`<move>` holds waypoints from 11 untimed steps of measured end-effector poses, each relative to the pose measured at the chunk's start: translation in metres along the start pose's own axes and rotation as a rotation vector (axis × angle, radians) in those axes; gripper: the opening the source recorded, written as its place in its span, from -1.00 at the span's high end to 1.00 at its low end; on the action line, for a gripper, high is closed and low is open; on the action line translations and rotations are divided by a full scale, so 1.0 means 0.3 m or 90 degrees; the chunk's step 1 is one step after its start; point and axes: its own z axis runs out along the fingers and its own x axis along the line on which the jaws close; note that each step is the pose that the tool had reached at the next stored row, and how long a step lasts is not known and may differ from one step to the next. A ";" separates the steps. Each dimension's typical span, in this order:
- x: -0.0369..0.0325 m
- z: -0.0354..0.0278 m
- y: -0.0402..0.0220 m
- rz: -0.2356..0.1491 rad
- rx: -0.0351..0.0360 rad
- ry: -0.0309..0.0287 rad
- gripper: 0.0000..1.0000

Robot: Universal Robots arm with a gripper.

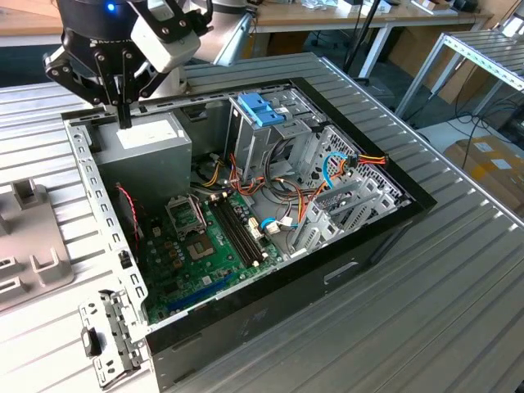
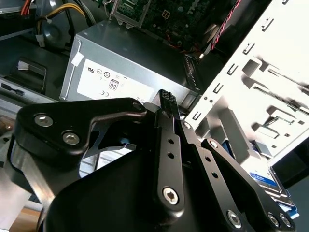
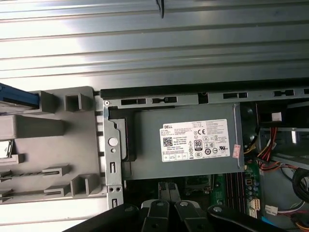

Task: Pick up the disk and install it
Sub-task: 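Reach for the disk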

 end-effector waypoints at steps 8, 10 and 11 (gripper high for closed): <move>0.025 -0.001 -0.002 0.000 0.0000 0.0000 0.79; 0.035 -0.001 -0.003 0.000 -0.0001 0.0000 0.79; 0.039 -0.001 -0.003 0.000 0.0000 0.0000 0.79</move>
